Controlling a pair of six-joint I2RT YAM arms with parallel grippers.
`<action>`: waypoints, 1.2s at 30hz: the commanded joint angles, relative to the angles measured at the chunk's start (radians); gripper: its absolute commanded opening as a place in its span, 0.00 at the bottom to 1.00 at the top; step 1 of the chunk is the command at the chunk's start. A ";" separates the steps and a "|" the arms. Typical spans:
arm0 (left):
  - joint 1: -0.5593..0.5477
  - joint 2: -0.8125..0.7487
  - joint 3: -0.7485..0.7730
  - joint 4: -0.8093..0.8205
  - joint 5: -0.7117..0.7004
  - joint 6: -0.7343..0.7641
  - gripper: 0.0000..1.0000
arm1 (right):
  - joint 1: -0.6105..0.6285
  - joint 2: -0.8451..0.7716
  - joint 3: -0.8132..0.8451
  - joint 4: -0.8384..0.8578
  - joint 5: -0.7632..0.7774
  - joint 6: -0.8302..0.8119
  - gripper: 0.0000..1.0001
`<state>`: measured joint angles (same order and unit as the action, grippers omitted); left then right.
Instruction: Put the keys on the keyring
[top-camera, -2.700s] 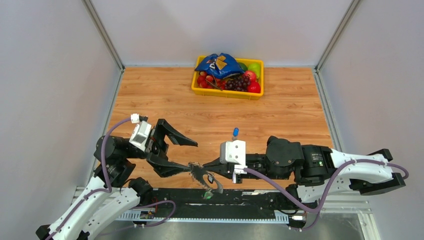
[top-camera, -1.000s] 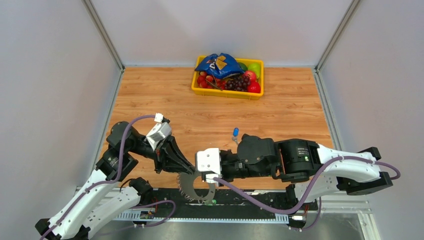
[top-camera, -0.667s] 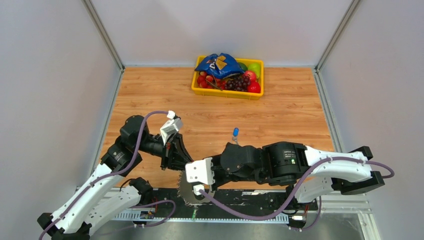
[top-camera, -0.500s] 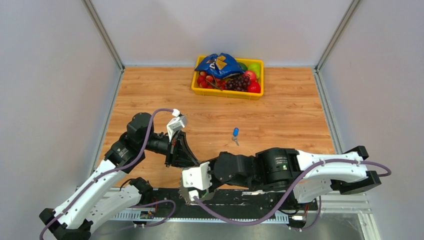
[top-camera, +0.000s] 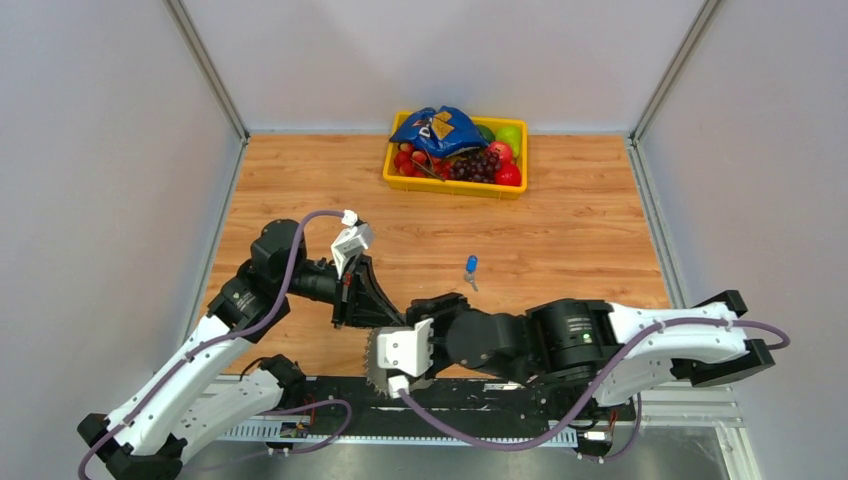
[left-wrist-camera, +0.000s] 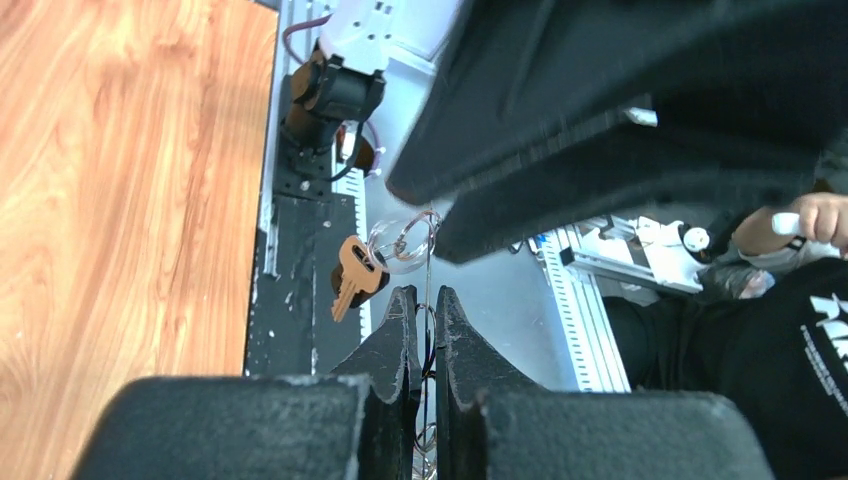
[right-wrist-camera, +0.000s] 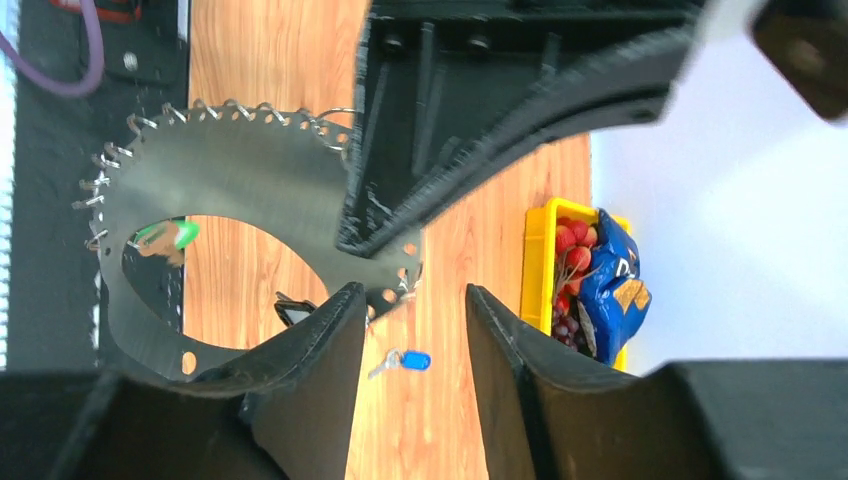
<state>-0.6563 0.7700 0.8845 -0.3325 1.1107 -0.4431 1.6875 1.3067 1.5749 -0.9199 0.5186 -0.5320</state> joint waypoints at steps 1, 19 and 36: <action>-0.012 -0.046 0.044 0.108 0.099 -0.010 0.00 | -0.003 -0.121 -0.017 0.143 -0.011 0.042 0.48; -0.012 -0.155 -0.007 0.377 0.165 -0.164 0.00 | -0.003 -0.333 -0.169 0.338 -0.281 0.152 0.53; -0.027 -0.203 -0.011 0.496 0.198 -0.252 0.00 | -0.003 -0.222 -0.138 0.373 -0.369 -0.020 0.46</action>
<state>-0.6720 0.5804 0.8768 0.0784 1.2873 -0.6586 1.6855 1.0439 1.3895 -0.6083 0.1188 -0.4747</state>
